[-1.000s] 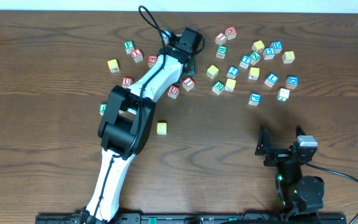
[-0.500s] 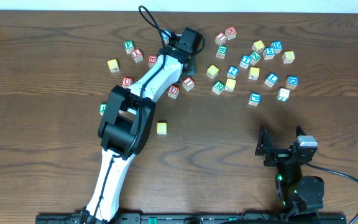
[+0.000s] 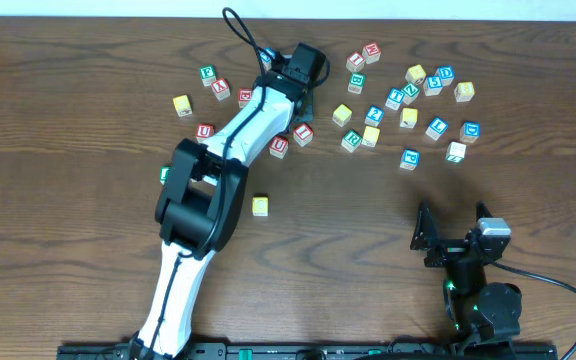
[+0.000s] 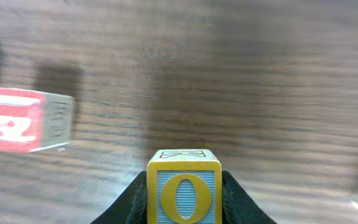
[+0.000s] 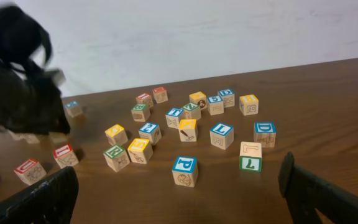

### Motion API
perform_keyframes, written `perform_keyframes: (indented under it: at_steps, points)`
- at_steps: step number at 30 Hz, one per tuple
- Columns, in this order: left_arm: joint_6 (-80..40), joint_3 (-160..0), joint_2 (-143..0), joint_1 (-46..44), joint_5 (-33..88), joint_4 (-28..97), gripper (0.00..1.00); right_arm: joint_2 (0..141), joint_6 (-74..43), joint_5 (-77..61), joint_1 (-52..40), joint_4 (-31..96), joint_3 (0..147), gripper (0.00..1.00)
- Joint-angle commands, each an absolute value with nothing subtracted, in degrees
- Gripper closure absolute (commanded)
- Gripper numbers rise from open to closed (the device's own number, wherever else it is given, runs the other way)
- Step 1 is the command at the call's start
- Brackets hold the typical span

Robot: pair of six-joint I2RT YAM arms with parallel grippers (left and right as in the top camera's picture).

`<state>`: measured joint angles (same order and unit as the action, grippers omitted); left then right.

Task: Spell out CORL
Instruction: 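Carry the O block to the right of the C block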

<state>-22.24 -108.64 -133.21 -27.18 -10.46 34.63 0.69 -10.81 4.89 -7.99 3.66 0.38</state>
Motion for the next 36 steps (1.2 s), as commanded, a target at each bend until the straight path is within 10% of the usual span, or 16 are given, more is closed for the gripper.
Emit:
perform_keyframes:
  at_steps: [1, 17, 36]
  points:
    - [-20.34, -109.93, -121.99, -27.86, -10.55, 37.26, 0.78, 0.38, -10.00, 4.99, -7.57, 3.88, 0.30, 0.01]
    - [-29.41, -105.30, -98.65, -35.29, -16.47, 69.95, 0.88, 0.38, -10.00, 4.99, -7.57, 3.88, 0.30, 0.01]
    - [-47.62, -74.65, -90.98, -51.18, -13.98, 50.30, 0.92, 0.38, -10.00, 4.99, -7.57, 3.88, 0.30, 0.01]
